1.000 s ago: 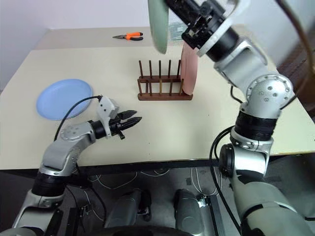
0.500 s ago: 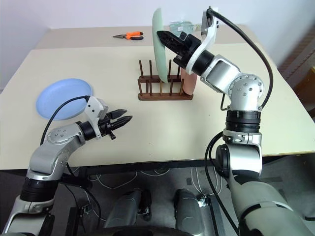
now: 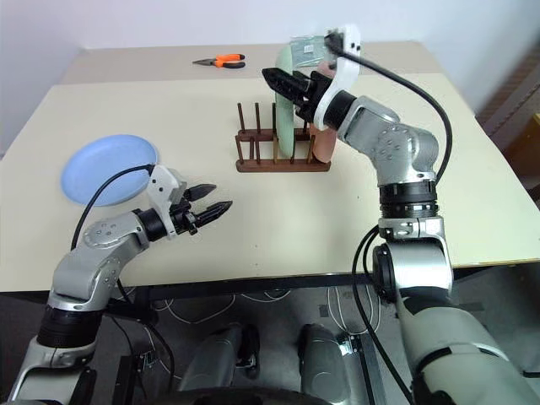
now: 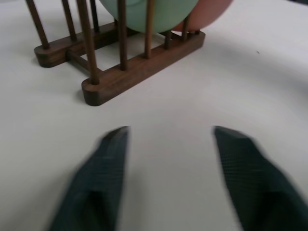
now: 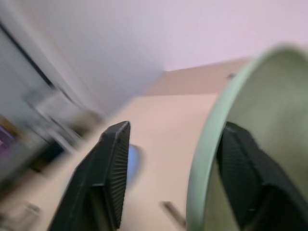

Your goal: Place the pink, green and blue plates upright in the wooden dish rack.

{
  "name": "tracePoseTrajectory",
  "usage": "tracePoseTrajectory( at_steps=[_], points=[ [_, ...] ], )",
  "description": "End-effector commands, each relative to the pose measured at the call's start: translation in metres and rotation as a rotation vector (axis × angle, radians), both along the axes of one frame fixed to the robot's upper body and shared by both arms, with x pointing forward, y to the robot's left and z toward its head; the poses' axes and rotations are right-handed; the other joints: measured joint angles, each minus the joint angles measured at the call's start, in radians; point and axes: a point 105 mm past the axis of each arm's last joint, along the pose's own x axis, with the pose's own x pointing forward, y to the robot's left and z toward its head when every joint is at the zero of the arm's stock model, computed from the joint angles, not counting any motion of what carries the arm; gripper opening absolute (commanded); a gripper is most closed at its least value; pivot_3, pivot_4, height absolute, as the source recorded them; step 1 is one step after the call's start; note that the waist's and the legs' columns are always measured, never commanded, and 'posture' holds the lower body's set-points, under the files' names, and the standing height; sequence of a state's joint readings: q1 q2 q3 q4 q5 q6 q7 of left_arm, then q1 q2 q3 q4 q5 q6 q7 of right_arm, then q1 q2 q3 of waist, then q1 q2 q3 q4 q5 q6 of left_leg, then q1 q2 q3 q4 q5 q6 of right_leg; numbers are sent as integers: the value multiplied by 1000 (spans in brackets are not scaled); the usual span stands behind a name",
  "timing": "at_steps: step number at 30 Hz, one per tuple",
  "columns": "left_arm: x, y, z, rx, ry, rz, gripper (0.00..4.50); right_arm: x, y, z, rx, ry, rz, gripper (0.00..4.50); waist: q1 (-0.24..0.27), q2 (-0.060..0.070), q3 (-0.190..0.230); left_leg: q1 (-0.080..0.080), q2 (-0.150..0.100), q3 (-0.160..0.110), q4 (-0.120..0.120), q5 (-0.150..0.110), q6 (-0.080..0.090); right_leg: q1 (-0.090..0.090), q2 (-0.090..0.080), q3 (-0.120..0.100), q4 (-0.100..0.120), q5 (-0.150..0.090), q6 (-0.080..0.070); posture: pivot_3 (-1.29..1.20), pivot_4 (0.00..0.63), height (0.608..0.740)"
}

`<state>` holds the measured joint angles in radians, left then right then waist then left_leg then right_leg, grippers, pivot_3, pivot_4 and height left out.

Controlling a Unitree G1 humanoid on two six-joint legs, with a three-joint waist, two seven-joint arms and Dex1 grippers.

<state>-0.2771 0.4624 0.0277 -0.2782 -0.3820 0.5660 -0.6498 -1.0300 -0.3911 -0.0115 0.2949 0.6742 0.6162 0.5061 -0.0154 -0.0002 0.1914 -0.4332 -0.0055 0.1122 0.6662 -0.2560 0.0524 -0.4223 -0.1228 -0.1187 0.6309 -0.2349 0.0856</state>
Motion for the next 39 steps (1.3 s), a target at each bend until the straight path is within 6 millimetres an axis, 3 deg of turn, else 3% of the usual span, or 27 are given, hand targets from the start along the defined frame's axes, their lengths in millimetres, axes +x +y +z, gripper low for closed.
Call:
tracePoseTrajectory(
  at_steps=[1, 6, 10, 12, 15, 17, 25, 28, 32, 34, 35, 37, 39],
  points=[
    [8, 18, 21, -72, -63, 124, 4456, -8, -4, 25, -136, -269, -55, 2348, 0, 0, 0, 0, 0, 0, 0, 0, 0, 0, 0, 0, 0, 0, 0, 0, 150, 740],
    [33, 81, 47, -278, -130, 545, 4456, -6, -26, 37, -227, -410, -210, 2348, 2, -1, 0, -1, 0, 0, 1, 1, -1, -1, 0, 0, 0, 0, 0, 0, 150, 740],
    [34, 127, 56, -359, -173, 818, 4456, -10, -36, 37, -315, -465, -249, 2348, 2, -2, 0, -1, 0, 0, 1, 1, -1, -1, 0, 0, 0, 0, 0, 0, 150, 740],
    [31, 165, 54, -322, -189, 1058, 4456, -14, -39, 41, -351, -524, -264, 2348, 2, -2, 0, -1, 0, 0, 0, 1, -1, -1, 0, 0, 0, 0, 0, 0, 150, 740],
    [15, 205, 53, -288, -183, 1369, 4500, -36, -26, 51, -338, -615, -168, 3575, 2, -3, 0, -1, 0, 0, 1, 1, -1, -1, 1, -1, 0, 0, 0, 0, 150, 740],
    [6, 215, 45, -277, -99, 1515, 4500, -53, -9, 46, -351, -632, -53, 4433, 2, -3, 0, -1, 0, 0, 0, 1, -1, -1, 1, 0, 0, 0, 0, 0, 150, 740],
    [15, 199, -5, -343, 306, 1503, 4500, -87, 28, 0, -396, -591, 169, 4433, 13, -10, -3, -1, 0, -2, 2, 1, -1, 1, 1, -2, 0, 1, 1, 0, 150, 740],
    [23, 191, -17, -473, 398, 1435, 3133, -90, 32, -14, -417, -571, 186, 4500, 7, -10, -3, -1, 0, -3, 1, 1, -2, 1, 1, -2, 0, 1, 1, 0, 150, 740],
    [26, 193, -19, -493, 392, 1408, 1170, -87, 30, -27, -467, -567, 153, 4500, 7, -10, -3, -1, 0, -3, 1, 1, -3, 1, 1, -2, 0, 1, 1, 0, 150, 740],
    [31, 187, -3, -480, 300, 1350, 245, -85, 29, -34, -478, -507, 170, 4500, 7, -10, -3, -1, 0, -3, 1, 1, -3, 1, 1, -2, 0, 1, 1, 0, 150, 740],
    [34, 183, 11, -478, 222, 1313, 82, -84, 29, -37, -486, -492, 173, 4500, 7, -10, -3, -1, 0, -3, 1, 1, -3, 1, 1, -2, 0, 1, 1, 0, 150, 740],
    [36, 169, 46, -475, 41, 1233, 82, -87, 35, -45, -538, -509, 206, 4500, 7, -10, -3, -1, 0, -3, 1, 1, -3, 1, 1, -2, 0, 1, 1, 0, 150, 740],
    [32, 133, 81, -508, -102, 1082, 82, -92, 52, -56, -603, -568, 255, 4500, 7, -11, -3, -1, 0, -3, 1, 1, -3, 1, 1, -2, 0, 1, 1, 0, 150, 740]
  ],
)
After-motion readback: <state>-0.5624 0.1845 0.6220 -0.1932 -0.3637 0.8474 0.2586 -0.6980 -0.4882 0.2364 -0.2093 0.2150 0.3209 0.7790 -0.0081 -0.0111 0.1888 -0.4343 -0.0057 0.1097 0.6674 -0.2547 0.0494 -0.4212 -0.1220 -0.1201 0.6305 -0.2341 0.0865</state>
